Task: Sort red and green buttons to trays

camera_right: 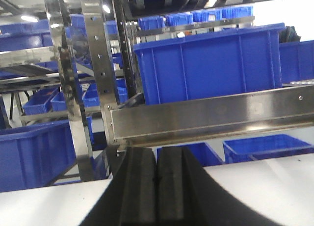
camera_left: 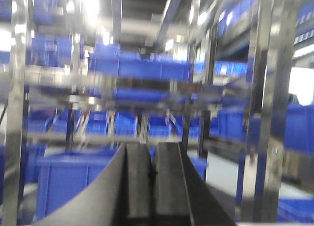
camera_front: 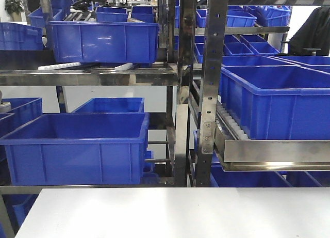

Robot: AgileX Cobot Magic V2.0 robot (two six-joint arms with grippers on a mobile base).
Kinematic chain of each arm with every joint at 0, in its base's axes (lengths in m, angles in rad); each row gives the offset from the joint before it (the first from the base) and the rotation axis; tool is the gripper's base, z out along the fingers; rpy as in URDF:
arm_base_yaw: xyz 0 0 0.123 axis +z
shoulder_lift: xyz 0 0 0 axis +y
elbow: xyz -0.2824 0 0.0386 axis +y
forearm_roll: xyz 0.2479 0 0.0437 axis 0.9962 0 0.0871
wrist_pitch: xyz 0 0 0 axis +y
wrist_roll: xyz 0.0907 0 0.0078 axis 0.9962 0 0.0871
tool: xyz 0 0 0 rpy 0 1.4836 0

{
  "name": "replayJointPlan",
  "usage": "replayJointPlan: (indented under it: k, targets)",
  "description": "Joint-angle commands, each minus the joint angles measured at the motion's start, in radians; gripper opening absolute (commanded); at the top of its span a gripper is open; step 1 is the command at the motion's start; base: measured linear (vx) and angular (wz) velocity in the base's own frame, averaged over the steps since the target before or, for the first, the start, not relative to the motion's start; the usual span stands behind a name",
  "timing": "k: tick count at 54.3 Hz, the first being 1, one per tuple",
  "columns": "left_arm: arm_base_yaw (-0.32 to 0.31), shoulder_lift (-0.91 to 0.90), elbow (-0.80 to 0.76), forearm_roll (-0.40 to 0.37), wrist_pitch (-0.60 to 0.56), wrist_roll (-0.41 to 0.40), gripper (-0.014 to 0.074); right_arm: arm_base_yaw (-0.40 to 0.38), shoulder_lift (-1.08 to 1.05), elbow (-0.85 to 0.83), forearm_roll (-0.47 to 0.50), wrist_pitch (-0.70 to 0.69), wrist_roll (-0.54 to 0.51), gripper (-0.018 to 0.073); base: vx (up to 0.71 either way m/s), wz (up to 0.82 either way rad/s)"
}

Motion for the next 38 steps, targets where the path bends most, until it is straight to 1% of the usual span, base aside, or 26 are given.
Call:
replayJointPlan:
  k: [1,6,11,13,17,27,38]
  targets:
    - [-0.005,-0.002,-0.093,-0.008,-0.1,-0.005,-0.0003,-0.005,0.056,-0.111,-0.013,-0.011,-0.005,-0.0009,0.0,0.0]
    - [-0.005,0.048,-0.199,-0.005,0.003,0.005,-0.0001,-0.005,0.134,-0.216,-0.018,0.072,-0.034,-0.0008,0.0,0.0]
    - [-0.005,0.13,-0.305,-0.003,0.125,0.053,0.0,-0.005,0.207,-0.306,-0.038,0.154,-0.067,-0.0006,0.0,0.0]
    - [-0.005,0.173,-0.344,-0.004,0.171,0.057,0.0,-0.005,0.237,-0.33,-0.048,0.176,-0.077,-0.0006,0.0,0.0]
    - [-0.005,0.25,-0.389,-0.004,0.226,0.057,0.0,-0.005,0.298,-0.361,-0.067,0.218,-0.076,-0.0003,0.0,0.0]
    - [-0.005,0.413,-0.398,-0.006,0.248,0.056,0.0001,-0.005,0.414,-0.359,-0.066,0.238,-0.076,0.0022,0.0,0.0]
    - [-0.005,0.559,-0.398,-0.007,0.226,0.056,0.0005,-0.005,0.502,-0.359,-0.065,0.242,-0.076,0.0106,0.0,0.0]
